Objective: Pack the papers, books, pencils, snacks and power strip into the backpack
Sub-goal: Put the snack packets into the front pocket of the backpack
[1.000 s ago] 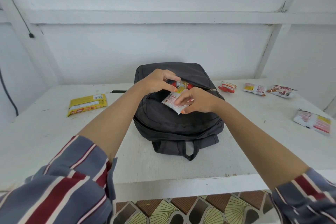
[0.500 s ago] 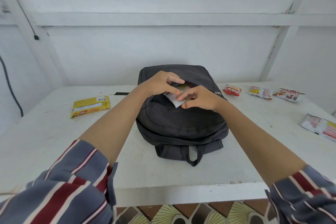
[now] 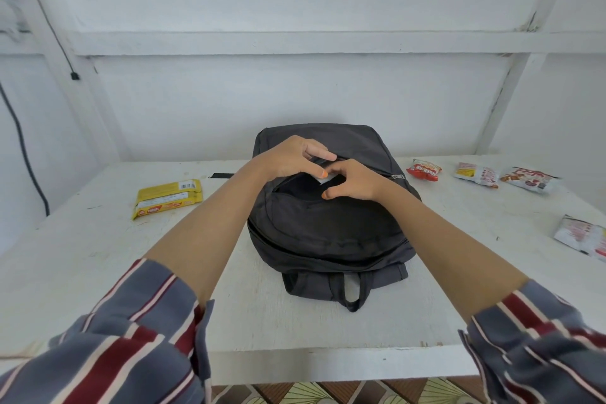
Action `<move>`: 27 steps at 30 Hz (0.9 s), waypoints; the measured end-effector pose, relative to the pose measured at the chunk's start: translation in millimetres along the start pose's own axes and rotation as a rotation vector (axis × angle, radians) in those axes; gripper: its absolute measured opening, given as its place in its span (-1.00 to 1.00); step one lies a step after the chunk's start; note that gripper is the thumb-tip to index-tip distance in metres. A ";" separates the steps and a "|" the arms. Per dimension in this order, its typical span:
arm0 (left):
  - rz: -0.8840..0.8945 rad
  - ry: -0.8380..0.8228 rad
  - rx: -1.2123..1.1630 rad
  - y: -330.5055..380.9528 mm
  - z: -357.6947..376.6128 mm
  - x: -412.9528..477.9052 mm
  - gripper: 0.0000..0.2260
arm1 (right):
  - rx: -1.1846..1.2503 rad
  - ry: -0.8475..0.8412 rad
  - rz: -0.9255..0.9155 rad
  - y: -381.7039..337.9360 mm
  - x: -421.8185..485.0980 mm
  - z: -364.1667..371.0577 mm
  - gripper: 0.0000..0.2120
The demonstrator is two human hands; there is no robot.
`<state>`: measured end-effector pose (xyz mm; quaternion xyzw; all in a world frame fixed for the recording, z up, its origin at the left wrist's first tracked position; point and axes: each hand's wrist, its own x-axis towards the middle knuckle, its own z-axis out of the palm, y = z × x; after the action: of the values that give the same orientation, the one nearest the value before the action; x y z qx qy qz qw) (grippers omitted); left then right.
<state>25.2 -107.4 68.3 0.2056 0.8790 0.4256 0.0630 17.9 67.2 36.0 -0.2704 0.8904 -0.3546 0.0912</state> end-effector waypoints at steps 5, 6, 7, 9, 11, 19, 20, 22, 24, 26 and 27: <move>-0.026 -0.022 0.016 0.3 0.4 -1.0 -0.65 | 0.026 -0.022 -0.030 -2.6 -9.7 -2.7 -0.68; -0.027 -0.022 0.016 0.1 0.7 -1.2 -0.65 | 0.043 -0.019 -0.035 -2.4 -12.6 -4.1 -0.67; -0.028 -0.022 0.017 0.1 1.2 -1.7 -0.65 | 0.061 -0.018 -0.039 -2.1 -15.4 -5.9 -0.65; -0.030 -0.031 0.030 -0.1 2.0 -2.7 -0.65 | 0.081 -0.020 -0.040 -1.1 -21.0 -10.0 -0.63; -0.033 -0.058 0.066 -0.7 3.4 -3.7 -0.65 | 0.070 -0.010 -0.014 -0.5 -26.7 -13.5 -0.61; -0.083 -0.252 0.319 -0.4 16.9 -10.5 -0.59 | 0.035 -0.074 0.103 1.6 -39.1 -7.5 -0.57; -0.077 -0.244 0.306 -0.9 17.9 -11.3 -0.60 | 0.035 -0.071 0.103 0.6 -40.7 -6.9 -0.58; -0.043 -0.192 0.278 -1.5 18.3 -10.9 -0.67 | 0.054 -0.050 0.093 -1.4 -43.0 -8.2 -0.61; -0.012 -0.108 0.221 0.2 18.8 -9.2 -0.76 | 0.097 -0.006 0.088 -3.5 -48.1 -11.5 -0.65; 0.017 -0.006 0.149 7.5 21.7 -5.3 -0.85 | 0.171 0.059 0.085 -4.0 -56.3 -18.3 -0.67; 0.040 0.040 0.134 13.4 24.3 -2.6 -0.87 | 0.203 0.096 0.084 -3.2 -61.5 -23.0 -0.68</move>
<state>38.7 -83.5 63.3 0.2183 0.9024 0.3709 0.0230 62.6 112.2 53.2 -0.2050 0.8637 -0.4515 0.0904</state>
